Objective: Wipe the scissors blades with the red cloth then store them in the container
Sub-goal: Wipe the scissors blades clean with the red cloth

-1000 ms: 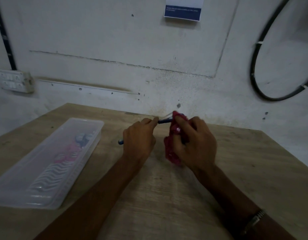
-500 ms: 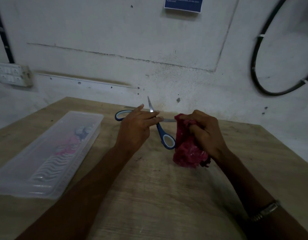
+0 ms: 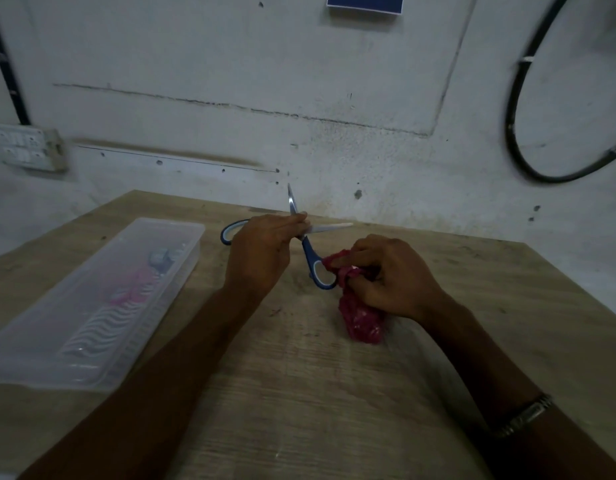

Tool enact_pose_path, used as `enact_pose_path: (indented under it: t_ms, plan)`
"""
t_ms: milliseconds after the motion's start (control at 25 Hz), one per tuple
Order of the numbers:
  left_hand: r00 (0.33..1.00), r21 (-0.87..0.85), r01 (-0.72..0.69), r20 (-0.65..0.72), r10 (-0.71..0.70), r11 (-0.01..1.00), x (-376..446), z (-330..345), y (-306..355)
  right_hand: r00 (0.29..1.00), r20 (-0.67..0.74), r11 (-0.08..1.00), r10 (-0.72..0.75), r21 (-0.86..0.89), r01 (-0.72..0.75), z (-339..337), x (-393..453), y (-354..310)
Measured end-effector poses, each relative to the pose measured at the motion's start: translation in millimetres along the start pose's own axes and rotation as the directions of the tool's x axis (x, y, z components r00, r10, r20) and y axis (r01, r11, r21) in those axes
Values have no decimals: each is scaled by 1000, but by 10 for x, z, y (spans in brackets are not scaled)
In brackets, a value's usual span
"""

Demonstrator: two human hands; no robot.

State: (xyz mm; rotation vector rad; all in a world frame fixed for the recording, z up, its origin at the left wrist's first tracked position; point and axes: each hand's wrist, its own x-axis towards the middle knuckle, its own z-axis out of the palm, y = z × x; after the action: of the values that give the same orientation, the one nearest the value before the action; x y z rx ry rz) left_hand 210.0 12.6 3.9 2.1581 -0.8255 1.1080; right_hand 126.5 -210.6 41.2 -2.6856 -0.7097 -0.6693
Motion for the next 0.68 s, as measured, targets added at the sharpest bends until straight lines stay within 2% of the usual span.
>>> enact_pose_path:
  t_ms: [160, 280, 400, 480, 560, 680]
  plan:
    - [1000, -31, -10, 16, 11, 999, -18, 20, 66, 996, -69, 999, 48, 15, -47, 76, 16, -76]
    - [998, -48, -46, 45, 48, 998, -26, 19, 90, 998, 33, 997, 62, 40, -64, 130, 20, -70]
    - [999, -43, -4, 39, 6, 999, -19, 1, 53, 987, 158, 967, 37, 242, -75, 111, 4, -20]
    - [1000, -29, 3, 23, -2, 1000, -14, -7, 28, 979, 185, 883, 85, 440, -160, 77, -5, 3]
    - [1000, -15, -9, 14, 10, 1000, -11, -4, 51, 979, 135, 820, 155, 535, -203, 49, 2, 20]
    - [997, -6, -76, 8, 76, 997, -31, 19, 135, 978, 28, 863, 205, 467, -194, 89, 28, -16]
